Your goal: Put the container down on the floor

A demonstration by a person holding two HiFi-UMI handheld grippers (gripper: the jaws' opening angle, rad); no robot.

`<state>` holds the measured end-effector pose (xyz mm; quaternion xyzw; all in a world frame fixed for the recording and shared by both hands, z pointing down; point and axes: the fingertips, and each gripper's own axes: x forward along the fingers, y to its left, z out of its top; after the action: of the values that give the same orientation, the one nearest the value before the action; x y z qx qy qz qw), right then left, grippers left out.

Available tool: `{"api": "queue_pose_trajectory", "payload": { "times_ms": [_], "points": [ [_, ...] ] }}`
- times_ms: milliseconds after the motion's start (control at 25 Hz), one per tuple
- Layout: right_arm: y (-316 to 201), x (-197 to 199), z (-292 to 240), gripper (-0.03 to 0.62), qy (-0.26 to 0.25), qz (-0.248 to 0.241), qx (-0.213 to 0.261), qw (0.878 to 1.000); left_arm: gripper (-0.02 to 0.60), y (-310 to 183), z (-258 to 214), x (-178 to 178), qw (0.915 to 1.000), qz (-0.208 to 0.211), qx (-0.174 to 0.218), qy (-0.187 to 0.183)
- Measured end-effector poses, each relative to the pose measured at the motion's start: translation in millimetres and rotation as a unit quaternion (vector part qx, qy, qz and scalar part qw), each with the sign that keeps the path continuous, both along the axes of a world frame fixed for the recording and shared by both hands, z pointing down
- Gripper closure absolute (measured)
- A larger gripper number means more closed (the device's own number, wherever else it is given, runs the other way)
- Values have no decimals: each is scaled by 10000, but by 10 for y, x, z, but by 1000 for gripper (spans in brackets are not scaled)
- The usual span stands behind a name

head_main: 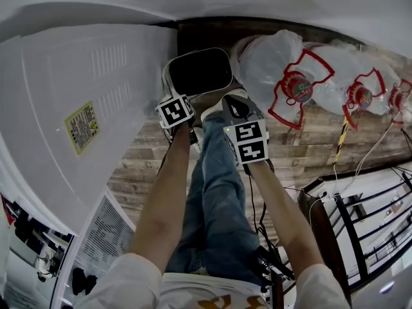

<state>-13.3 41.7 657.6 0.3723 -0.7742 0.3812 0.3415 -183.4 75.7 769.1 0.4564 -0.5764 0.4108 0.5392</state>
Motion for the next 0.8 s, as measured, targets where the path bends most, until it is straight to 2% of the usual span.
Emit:
{"api": "queue_pose_trajectory", "payload": {
  "times_ms": [40, 280, 480, 640, 800],
  "points": [
    [-8, 9, -11, 568, 13, 4, 13, 10000, 452, -26, -21, 21, 10000, 6, 42, 28],
    [-41, 2, -144, 568, -59, 102, 68, 9999, 575, -206, -217, 93, 9992, 60, 324, 247],
    [1, 40, -308, 568, -152, 179, 134, 9996, 578, -330, -440, 212, 9963, 101, 604, 600],
    [16, 70, -545, 568, -238, 280, 231, 9991, 580, -455, -753, 375, 9895, 486, 912, 1006],
    [64, 123, -796, 568, -171, 276, 336, 9989, 580, -517, -1086, 549, 9778, 134, 1252, 1673]
  ]
}}
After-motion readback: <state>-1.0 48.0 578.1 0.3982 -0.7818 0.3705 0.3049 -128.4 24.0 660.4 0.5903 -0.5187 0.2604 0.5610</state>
